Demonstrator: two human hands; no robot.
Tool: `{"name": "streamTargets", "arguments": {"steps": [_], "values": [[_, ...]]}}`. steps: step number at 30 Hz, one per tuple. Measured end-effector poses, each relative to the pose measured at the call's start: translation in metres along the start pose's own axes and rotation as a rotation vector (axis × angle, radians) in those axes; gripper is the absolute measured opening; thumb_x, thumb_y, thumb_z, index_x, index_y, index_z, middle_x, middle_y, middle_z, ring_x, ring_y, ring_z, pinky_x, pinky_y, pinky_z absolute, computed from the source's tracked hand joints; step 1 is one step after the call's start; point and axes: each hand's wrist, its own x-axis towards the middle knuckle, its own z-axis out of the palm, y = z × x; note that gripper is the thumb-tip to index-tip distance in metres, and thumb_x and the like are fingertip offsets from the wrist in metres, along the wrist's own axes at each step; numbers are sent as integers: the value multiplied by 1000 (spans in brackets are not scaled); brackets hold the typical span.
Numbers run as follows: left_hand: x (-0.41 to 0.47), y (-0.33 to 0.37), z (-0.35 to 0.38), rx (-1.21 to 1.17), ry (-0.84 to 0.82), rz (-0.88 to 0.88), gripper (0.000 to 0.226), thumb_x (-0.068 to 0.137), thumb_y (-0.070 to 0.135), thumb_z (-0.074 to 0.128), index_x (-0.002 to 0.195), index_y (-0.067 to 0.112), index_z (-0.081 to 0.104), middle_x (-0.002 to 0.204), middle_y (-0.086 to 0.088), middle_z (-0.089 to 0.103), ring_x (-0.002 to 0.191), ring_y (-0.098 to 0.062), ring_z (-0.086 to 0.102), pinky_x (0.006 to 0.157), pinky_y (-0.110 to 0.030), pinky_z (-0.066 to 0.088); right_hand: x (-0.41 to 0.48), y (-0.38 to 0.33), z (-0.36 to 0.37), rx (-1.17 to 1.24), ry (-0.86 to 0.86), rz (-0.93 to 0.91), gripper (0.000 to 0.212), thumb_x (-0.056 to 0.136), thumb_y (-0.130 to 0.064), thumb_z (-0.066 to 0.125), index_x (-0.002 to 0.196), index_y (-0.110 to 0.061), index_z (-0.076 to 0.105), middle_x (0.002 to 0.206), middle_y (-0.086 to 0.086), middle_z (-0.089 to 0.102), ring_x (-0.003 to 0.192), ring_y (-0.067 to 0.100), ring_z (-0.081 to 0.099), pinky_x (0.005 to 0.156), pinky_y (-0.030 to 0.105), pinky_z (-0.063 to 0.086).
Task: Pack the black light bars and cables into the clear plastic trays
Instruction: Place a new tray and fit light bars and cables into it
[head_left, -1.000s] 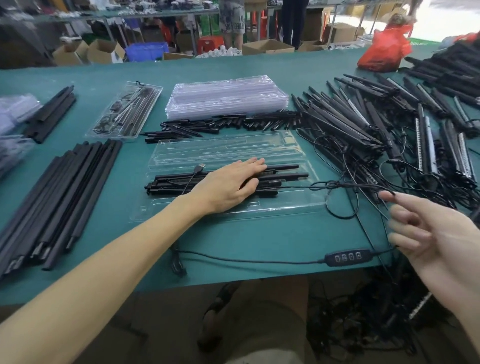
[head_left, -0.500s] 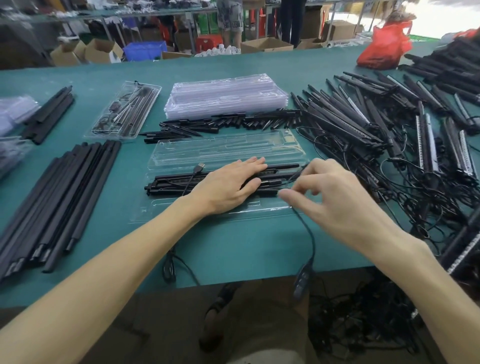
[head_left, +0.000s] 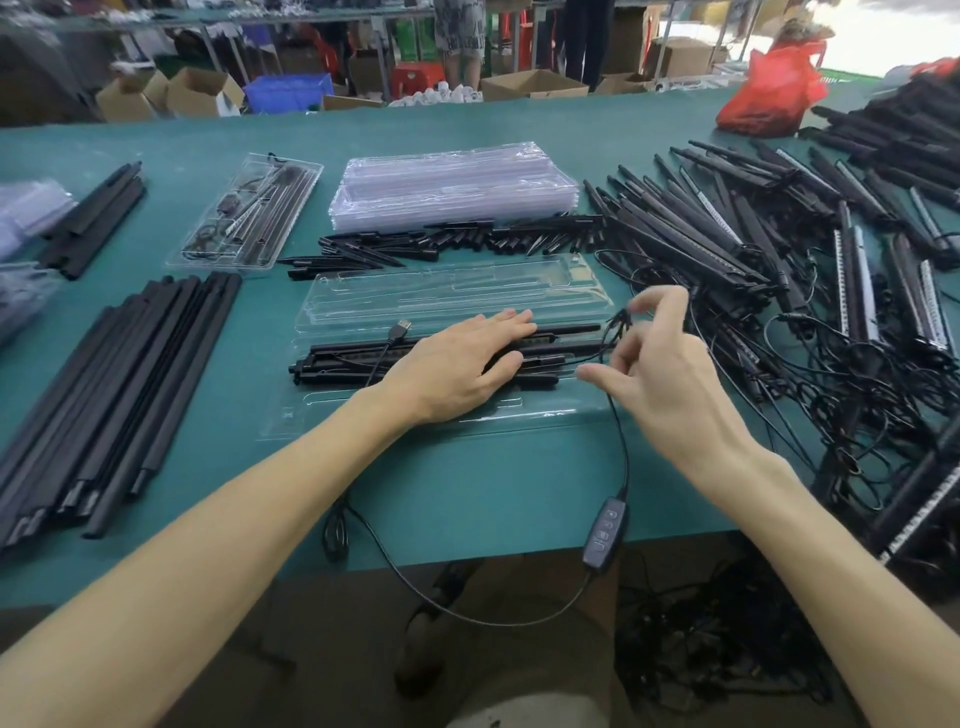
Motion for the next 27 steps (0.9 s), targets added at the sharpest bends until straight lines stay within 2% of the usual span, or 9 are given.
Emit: {"name": "streamTargets", "arguments": {"steps": [3,7,9,13,17,20,21,23,27], "values": [[0,0,0,-5,-3,-5,49,107,42,32,155,35,31,163,21,22,150,5,14,126,-29,12,2,2,4,86,31,28,68,87,-26,79,137,-18,34,81,-6,64,66,7,63,69,22,51],[0,0,0,3,2,0,49,107,41,32,155,34,31,164,20,22,150,4,15,126,-29,13,3,4,5,59,79,-11,11,102,-20,57,111,-13,60,80,-4,67,66,7,66,69,41,57],[0,0,-1,2,-1,-4,49,107,42,31,155,35,30,164,20,22,150,4,16,126,-29,13,2,4,4,35,71,-33,15,105,-17,51,104,-14,65,78,-4,67,67,9,67,72,42,56],[0,0,0,1,-7,-4,49,107,42,31,156,35,30,164,20,22,150,3,15,126,-32,14,2,5,3,-93,101,-98,16,101,-20,59,98,-14,74,81,-2,64,76,18,61,76,41,52],[0,1,-1,1,-5,-3,49,107,42,31,156,34,30,164,19,22,150,2,16,126,-32,15,2,5,4,-160,130,-55,10,93,-26,71,100,-21,77,105,2,46,103,18,43,85,25,37],[0,1,-1,8,2,-4,49,107,43,30,156,35,30,164,20,22,150,3,16,126,-31,14,5,10,2,-175,68,-64,13,92,-29,71,103,-22,76,131,6,50,127,24,40,101,20,29],[0,1,-1,8,1,-3,49,107,43,30,156,35,30,164,20,22,150,4,15,126,-30,14,6,11,1,-123,34,-71,14,93,-27,70,104,-20,75,135,5,52,128,22,45,100,14,27],[0,0,0,8,-1,-1,49,107,44,30,155,35,30,164,20,22,150,4,15,126,-31,14,7,12,0,-49,7,-83,15,93,-28,70,106,-21,70,129,-2,57,111,20,57,89,7,30],[0,0,-1,12,0,-2,50,107,45,29,155,35,30,164,20,22,150,3,15,126,-31,14,7,9,2,-90,33,-105,44,87,-40,73,127,-28,61,106,-2,55,106,17,46,86,20,29]]}}
